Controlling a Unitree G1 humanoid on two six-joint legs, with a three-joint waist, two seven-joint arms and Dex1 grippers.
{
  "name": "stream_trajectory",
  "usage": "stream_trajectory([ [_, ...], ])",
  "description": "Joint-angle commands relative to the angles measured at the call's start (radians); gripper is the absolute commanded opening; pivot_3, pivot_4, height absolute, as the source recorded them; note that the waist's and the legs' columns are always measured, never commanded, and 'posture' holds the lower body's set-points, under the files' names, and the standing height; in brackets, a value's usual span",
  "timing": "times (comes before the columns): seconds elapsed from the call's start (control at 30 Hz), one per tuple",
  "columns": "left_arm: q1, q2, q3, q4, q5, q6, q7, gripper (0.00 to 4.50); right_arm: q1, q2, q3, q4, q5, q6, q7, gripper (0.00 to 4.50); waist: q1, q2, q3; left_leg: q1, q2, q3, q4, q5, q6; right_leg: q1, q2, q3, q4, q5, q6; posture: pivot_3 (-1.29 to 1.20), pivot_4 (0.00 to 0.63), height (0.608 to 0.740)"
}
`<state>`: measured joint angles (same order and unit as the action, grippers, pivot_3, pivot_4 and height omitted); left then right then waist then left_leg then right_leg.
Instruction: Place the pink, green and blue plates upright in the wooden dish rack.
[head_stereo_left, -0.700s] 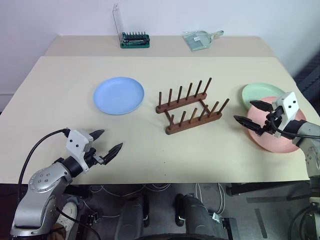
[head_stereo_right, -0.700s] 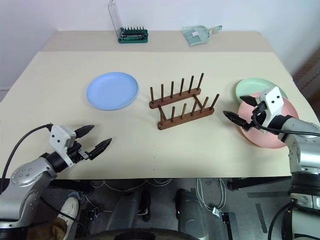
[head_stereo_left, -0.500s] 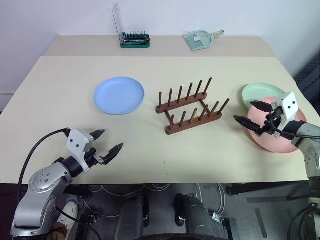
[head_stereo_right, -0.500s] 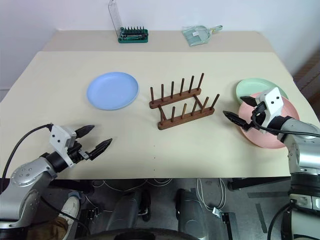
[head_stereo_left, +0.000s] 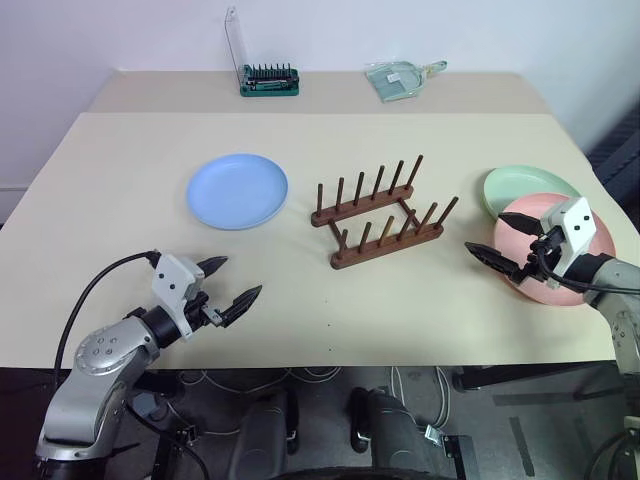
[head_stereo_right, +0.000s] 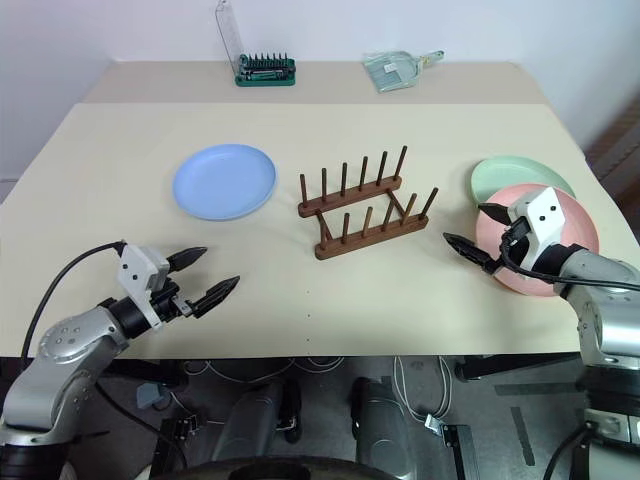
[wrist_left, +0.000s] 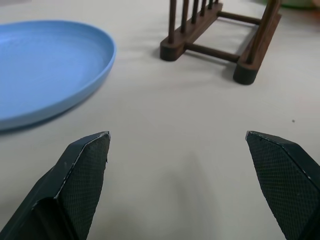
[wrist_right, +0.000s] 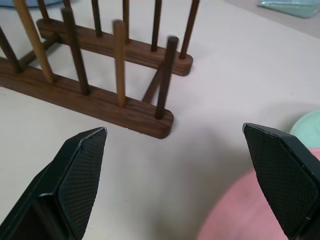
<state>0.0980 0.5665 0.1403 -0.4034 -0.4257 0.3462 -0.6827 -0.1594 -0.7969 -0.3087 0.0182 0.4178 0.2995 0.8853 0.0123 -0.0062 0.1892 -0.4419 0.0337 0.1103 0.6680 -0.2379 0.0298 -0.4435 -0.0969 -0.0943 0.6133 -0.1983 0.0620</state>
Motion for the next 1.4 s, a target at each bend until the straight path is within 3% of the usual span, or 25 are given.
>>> stream_trajectory([
  [0.03, -0.046, 0.006, -0.051, 0.024, 0.019, -0.005, -0.030, 4.50, 0.039, 0.019, -0.032, -0.103, 0.035, 0.020, -0.021, 4.45, 0.002, 0.000, 0.000, 0.000, 0.000, 0.000, 0.000, 0.000, 0.000, 0.000, 0.000, 0.000, 0.000, 0.000, 0.000, 0.00, 0.150, 0.740],
  [0.27, -0.202, -0.026, -0.220, 0.162, 0.100, -0.033, -0.096, 4.50, 0.122, 0.024, -0.027, -0.273, 0.099, 0.115, -0.016, 4.45, 0.003, 0.000, 0.000, 0.000, 0.000, 0.000, 0.000, 0.000, 0.000, 0.000, 0.000, 0.000, 0.000, 0.000, 0.000, 0.00, 0.150, 0.740],
  [0.5, -0.411, -0.165, -0.429, 0.435, 0.257, -0.119, -0.128, 4.50, 0.180, 0.072, -0.001, -0.349, 0.096, 0.120, -0.052, 4.45, 0.004, 0.000, -0.001, 0.000, -0.001, 0.000, 0.000, 0.000, 0.000, 0.001, 0.000, 0.000, 0.000, 0.000, 0.000, 0.00, 0.150, 0.740],
  [0.87, -0.591, -0.280, -0.475, 0.736, 0.340, -0.262, -0.185, 4.50, 0.230, 0.128, 0.043, -0.401, 0.086, 0.104, -0.085, 4.45, 0.007, 0.006, -0.008, 0.001, -0.001, -0.002, 0.002, 0.000, 0.001, 0.004, 0.000, 0.000, 0.000, 0.000, 0.000, 0.00, 0.150, 0.740],
  [0.97, -0.611, -0.298, -0.478, 0.769, 0.341, -0.285, -0.222, 3.59, 0.236, 0.139, 0.063, -0.418, 0.082, 0.103, -0.097, 4.50, 0.007, 0.007, -0.008, 0.001, -0.001, -0.002, 0.002, 0.000, 0.001, 0.004, 0.000, -0.001, 0.000, 0.000, 0.001, 0.00, 0.150, 0.740],
  [1.17, -0.611, -0.307, -0.454, 0.784, 0.350, -0.304, -0.231, 0.67, 0.248, 0.146, 0.077, -0.424, 0.078, 0.106, -0.104, 4.50, 0.007, 0.007, -0.008, 0.001, -0.002, -0.002, 0.002, 0.000, 0.001, 0.004, 0.000, -0.001, 0.000, 0.000, 0.001, 0.00, 0.150, 0.740],
  [1.4, -0.617, -0.236, -0.439, 0.759, 0.314, -0.313, -0.355, 0.68, 0.286, 0.063, 0.047, -0.395, 0.079, 0.125, -0.039, 4.50, 0.002, 0.007, -0.008, 0.001, -0.001, -0.003, 0.002, 0.000, 0.001, 0.004, 0.000, -0.001, 0.000, 0.000, 0.001, 0.00, 0.150, 0.740],
])
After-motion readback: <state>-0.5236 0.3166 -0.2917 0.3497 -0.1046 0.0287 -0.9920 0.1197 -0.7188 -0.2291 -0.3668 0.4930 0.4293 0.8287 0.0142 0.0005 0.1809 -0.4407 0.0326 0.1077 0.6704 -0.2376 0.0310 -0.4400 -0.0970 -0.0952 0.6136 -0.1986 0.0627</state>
